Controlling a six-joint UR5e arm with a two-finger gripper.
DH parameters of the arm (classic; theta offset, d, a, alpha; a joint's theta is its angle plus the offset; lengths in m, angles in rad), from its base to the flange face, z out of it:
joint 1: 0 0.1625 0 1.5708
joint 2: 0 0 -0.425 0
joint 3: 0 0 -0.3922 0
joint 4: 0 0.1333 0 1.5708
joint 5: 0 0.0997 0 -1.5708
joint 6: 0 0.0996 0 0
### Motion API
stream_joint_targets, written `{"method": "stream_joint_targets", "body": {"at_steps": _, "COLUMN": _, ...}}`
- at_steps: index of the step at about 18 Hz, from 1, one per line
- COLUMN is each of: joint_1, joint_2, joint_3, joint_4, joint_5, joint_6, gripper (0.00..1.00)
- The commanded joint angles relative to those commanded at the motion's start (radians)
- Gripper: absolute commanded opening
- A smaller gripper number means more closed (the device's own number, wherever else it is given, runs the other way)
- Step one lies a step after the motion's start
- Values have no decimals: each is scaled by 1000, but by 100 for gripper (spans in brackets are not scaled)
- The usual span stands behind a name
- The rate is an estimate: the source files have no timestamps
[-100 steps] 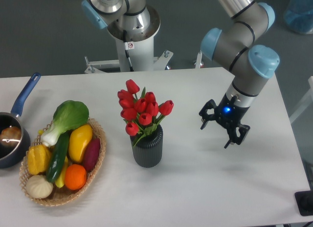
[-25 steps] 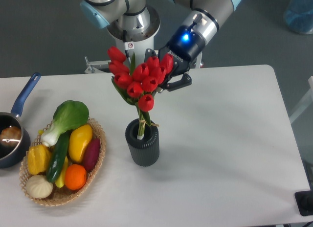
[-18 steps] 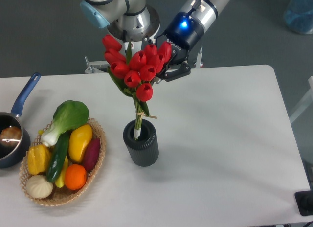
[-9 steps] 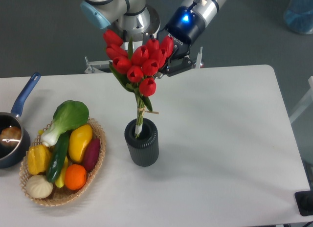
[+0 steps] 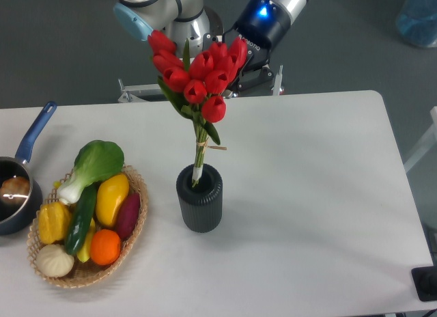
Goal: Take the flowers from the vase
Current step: 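Lift the tulip bunch straight up out of the black vase, then carry the held tulips away from the vase and lower them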
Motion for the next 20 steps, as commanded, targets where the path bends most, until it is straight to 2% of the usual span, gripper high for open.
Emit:
{"method": "stream_joint_targets", "body": {"at_steps": 3, "joint_1": 43, "joint_2": -24, "joint_3": 52, "joint_4": -2, "joint_5": 0, "joint_6": -15, "gripper": 12}}
{"method": "stream_joint_targets", "body": {"at_steps": 8, "joint_1": 83, "joint_2": -109, "joint_3": 103, "joint_4": 5, "joint_5": 5, "joint_6": -8, "gripper": 10}}
{"method": "stream_joint_targets", "body": {"at_steps": 13, "joint_1": 103, "joint_2": -196, "joint_3": 170, "joint_4": 12, "joint_5": 57, "joint_6": -3, "gripper": 10}}
{"method": "stream_joint_targets", "body": {"at_steps": 17, "joint_1": 75, "joint_2": -264, "joint_3": 250, "joint_4": 12, "joint_5": 194, "joint_6": 0, "gripper": 11}}
{"method": "stream_joint_targets", "body": {"at_steps": 20, "joint_1": 51, "joint_2": -296, "joint_3": 287, "joint_4": 14, "joint_5": 285, "joint_6": 12, "gripper": 12}}
